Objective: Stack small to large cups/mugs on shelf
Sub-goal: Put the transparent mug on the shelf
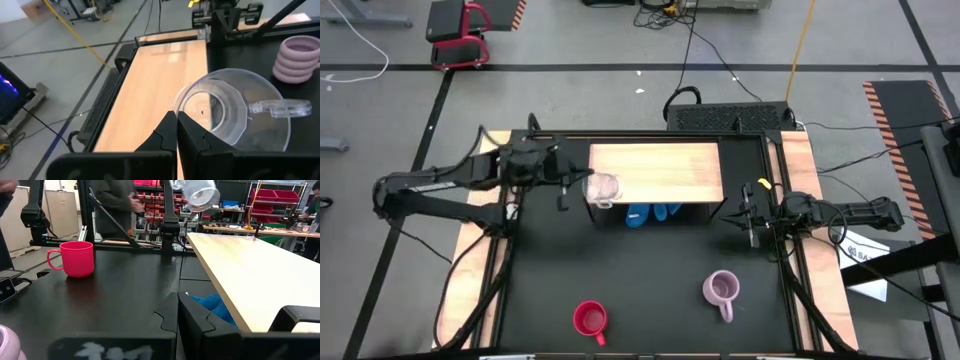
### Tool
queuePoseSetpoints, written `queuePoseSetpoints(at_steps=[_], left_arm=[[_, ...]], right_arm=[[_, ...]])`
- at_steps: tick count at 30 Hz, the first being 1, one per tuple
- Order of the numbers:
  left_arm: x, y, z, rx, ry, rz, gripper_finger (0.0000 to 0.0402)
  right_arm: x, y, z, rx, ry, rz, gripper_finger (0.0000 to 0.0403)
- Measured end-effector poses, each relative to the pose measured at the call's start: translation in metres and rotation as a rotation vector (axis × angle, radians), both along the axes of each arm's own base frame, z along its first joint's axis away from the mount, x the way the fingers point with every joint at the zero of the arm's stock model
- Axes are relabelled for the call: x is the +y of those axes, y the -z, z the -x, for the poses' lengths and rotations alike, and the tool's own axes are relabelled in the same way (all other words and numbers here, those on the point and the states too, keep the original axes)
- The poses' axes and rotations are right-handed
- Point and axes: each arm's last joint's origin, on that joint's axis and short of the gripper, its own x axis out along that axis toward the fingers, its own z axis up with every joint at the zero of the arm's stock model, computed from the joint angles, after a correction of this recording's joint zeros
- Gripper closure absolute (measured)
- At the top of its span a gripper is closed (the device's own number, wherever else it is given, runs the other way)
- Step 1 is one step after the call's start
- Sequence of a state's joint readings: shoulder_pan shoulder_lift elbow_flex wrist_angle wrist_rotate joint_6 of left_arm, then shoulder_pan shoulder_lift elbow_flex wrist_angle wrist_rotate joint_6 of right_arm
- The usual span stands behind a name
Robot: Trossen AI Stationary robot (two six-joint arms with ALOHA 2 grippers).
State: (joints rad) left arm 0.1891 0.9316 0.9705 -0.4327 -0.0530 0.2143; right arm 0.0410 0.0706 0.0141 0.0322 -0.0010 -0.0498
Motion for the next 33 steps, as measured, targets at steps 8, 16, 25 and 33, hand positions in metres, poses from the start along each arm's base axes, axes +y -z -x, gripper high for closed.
queuePoseSetpoints(at_steps=[8,16,25,33], left_arm=[[0.030,-0.013,-0.026,0.199,0.121,0.032,0.0401],[0.052,-0.030,-0.040,0.332,0.149,0.020,0.0401],[0.069,-0.034,-0.048,0.389,0.177,0.032,0.0401],[0.078,-0.019,-0.053,0.489,0.198,0.040,0.0401]], right_arm=[[0.000,0.000,0.000,0.000,0.000,-0.003,0.0403],[0.000,0.000,0.000,0.003,0.000,-0.003,0.0403],[0.000,0.000,0.000,0.003,-0.001,0.013,0.0403],[0.000,0.000,0.000,0.003,-0.001,0.015,0.0403]])
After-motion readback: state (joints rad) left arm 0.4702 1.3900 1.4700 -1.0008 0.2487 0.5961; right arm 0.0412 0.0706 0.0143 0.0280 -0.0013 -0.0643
